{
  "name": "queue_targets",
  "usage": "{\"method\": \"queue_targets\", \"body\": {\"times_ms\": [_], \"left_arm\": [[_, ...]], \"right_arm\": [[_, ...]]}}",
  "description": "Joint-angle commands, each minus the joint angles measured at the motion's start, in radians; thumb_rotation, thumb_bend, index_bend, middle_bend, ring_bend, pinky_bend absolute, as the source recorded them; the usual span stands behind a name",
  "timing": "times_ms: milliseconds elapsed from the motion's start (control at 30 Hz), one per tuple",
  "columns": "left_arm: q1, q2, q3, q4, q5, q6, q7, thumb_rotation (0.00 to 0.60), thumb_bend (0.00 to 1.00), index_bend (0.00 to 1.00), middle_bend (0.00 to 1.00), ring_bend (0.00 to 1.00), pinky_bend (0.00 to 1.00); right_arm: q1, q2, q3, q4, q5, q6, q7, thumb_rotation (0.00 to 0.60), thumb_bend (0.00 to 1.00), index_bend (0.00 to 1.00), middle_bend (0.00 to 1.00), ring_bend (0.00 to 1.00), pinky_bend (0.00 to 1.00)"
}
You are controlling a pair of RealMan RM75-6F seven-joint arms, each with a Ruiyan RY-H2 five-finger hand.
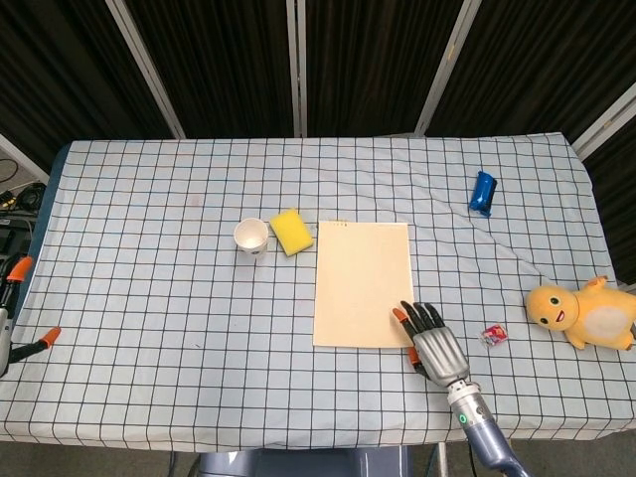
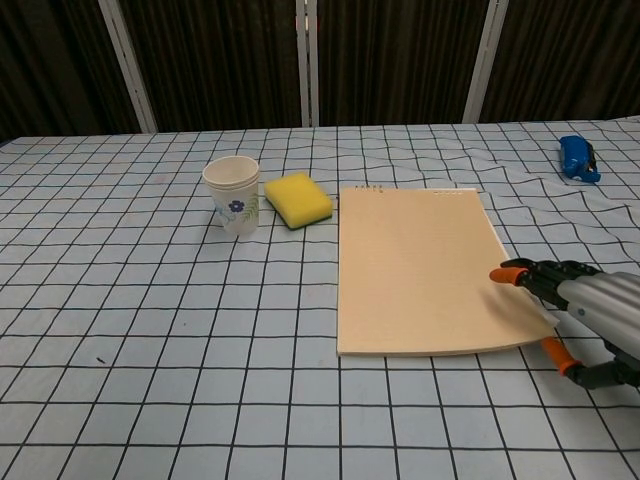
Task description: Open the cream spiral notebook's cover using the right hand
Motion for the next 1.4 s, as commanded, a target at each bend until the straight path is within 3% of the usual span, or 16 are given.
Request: {"method": "queue_targets", "body": {"times_ms": [33,133,200,267,333,500,800,1400], "left_arm": [[0.002,0.002,-0.002,0.000,0.000,0.004,-0.006,0.600,0.14,0.00,0.00,0.00,0.00],[0.003,0.004,-0.004,0.000,-0.003,0.005,-0.014,0.600,0.14,0.00,0.00,0.00,0.00],[0.003,0.005,-0.005,0.001,-0.004,0.005,-0.016,0.600,0.14,0.00,0.00,0.00,0.00],[0.003,0.006,-0.005,0.001,-0.005,0.005,-0.020,0.600,0.14,0.00,0.00,0.00,0.00],[0.004,0.006,-0.006,0.002,-0.003,0.007,-0.024,0.600,0.14,0.00,0.00,0.00,0.00],[0.004,0.002,-0.004,0.002,0.007,0.013,-0.021,0.600,0.14,0.00,0.00,0.00,0.00],[0.004,0.000,0.000,-0.001,0.011,0.012,-0.011,0.600,0.14,0.00,0.00,0.00,0.00],[0.004,0.003,0.001,-0.013,0.012,0.010,-0.004,0.600,0.14,0.00,0.00,0.00,0.00]], "right_arm": [[0.011,-0.034,0.027,0.037,0.013,0.023,0.006,0.600,0.67,0.23,0.10,0.07,0.11],[0.010,-0.071,0.041,0.089,0.000,0.072,0.041,0.600,0.70,0.55,0.45,0.39,0.36],[0.008,-0.084,0.043,0.110,-0.007,0.091,0.057,0.600,0.71,0.69,0.61,0.55,0.46],[0.004,-0.101,0.044,0.144,-0.021,0.123,0.086,0.600,0.72,0.75,0.72,0.66,0.53],[-0.001,-0.116,0.042,0.181,-0.040,0.162,0.121,0.600,0.72,0.75,0.76,0.70,0.56],[-0.019,-0.097,0.026,0.196,-0.075,0.231,0.192,0.600,0.72,0.75,0.78,0.71,0.56],[-0.049,-0.013,-0.021,0.143,-0.108,0.272,0.187,0.600,0.72,0.75,0.78,0.72,0.56],[-0.107,0.206,-0.093,-0.024,-0.129,0.300,0.274,0.600,0.72,0.75,0.78,0.72,0.58]]}}
